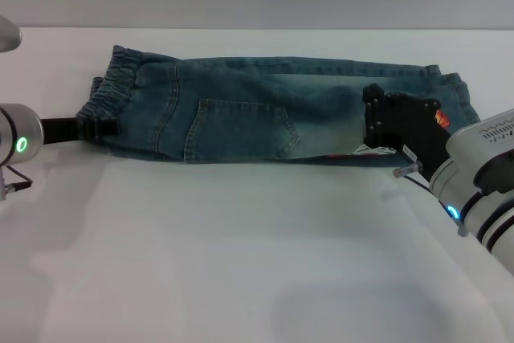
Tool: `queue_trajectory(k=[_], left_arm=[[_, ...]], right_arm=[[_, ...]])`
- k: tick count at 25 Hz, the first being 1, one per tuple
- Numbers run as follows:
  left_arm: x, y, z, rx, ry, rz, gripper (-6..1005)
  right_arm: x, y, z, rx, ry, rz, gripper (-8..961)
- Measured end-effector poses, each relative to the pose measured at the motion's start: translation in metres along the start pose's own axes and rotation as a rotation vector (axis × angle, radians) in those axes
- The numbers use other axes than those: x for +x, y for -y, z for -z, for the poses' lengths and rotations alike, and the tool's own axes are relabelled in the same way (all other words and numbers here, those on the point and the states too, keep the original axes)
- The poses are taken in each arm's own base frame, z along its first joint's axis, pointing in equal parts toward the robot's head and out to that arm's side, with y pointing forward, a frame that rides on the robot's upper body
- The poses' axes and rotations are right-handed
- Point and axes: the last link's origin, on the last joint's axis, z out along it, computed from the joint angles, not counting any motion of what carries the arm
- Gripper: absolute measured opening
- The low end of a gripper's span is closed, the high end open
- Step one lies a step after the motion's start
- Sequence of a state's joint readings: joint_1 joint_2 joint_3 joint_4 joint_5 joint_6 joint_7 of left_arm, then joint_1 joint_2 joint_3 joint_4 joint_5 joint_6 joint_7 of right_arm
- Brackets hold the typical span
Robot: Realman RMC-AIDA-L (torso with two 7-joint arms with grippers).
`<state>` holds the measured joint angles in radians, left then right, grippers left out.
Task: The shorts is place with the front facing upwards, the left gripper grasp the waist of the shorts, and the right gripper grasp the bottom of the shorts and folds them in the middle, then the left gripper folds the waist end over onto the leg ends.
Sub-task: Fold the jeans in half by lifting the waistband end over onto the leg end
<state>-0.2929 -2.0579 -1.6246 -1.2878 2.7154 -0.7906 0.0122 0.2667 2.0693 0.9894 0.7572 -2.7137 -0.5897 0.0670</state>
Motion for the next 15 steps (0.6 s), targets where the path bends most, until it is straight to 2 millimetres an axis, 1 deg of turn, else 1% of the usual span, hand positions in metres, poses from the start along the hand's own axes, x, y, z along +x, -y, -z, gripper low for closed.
queue_trajectory(k=[5,15], left_arm=[[0.0,-0.001,0.0,-0.001,0.001,-0.001,836],[-0.001,-0.013,-0.009,-0.04,0.028,0.001,831]], right_arm=[[-0.001,0.0,0.0,-0.001,0.0,0.0,-1],[0.0,0.0,0.001,0.002,0.0,-0.002,0]])
